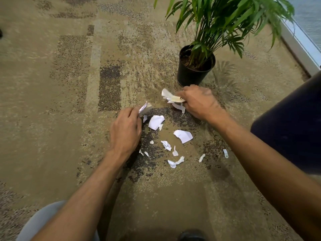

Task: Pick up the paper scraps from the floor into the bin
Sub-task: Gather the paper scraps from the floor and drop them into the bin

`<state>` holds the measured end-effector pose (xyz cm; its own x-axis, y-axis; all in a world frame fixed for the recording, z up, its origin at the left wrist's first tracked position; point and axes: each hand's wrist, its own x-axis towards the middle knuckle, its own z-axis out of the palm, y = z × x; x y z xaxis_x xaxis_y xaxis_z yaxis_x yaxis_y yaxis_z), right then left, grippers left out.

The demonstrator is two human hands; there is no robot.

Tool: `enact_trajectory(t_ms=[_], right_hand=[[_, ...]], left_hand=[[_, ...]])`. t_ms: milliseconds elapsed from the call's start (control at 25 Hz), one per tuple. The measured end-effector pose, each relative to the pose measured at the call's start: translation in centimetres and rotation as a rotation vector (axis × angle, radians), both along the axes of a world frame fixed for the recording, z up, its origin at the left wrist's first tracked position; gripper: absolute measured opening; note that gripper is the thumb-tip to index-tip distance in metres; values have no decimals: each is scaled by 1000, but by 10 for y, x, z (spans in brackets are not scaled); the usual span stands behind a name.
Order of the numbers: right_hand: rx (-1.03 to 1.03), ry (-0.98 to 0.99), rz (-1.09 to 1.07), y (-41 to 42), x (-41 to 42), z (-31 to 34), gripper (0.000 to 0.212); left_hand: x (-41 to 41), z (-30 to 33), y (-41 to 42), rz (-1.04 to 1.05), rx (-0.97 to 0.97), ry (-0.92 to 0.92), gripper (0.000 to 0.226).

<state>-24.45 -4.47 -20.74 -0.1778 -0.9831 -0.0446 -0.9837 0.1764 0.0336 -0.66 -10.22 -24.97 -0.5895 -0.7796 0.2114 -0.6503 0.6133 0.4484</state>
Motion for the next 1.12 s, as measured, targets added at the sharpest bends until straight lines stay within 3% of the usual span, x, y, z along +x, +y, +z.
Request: enact_trajectory(t_ms=[200, 440, 560, 720, 880, 1000, 1120], right_hand=[[147, -6, 7, 3, 18, -27, 57], [230, -118, 10, 46, 20, -13, 53], [298, -142, 20, 71, 30, -4, 50], [404, -95, 27, 87, 38, 4, 77], [284, -179, -35, 85, 32, 11, 80], [228, -44, -48, 82, 26, 14, 88], [330, 26, 1, 81, 36, 5, 98]], left_hand=[[-22, -7, 11, -118, -16, -216, 40], [-29, -10, 9, -147, -8, -353, 59], [-30, -8, 8, -137, 12, -362, 55], [-28, -5, 6, -122, 2, -332, 40], [-28, -5, 6, -114, 27, -258, 34], [-30, -5, 4, -109, 40, -201, 30], [-30, -7, 3, -118, 53, -174, 28]])
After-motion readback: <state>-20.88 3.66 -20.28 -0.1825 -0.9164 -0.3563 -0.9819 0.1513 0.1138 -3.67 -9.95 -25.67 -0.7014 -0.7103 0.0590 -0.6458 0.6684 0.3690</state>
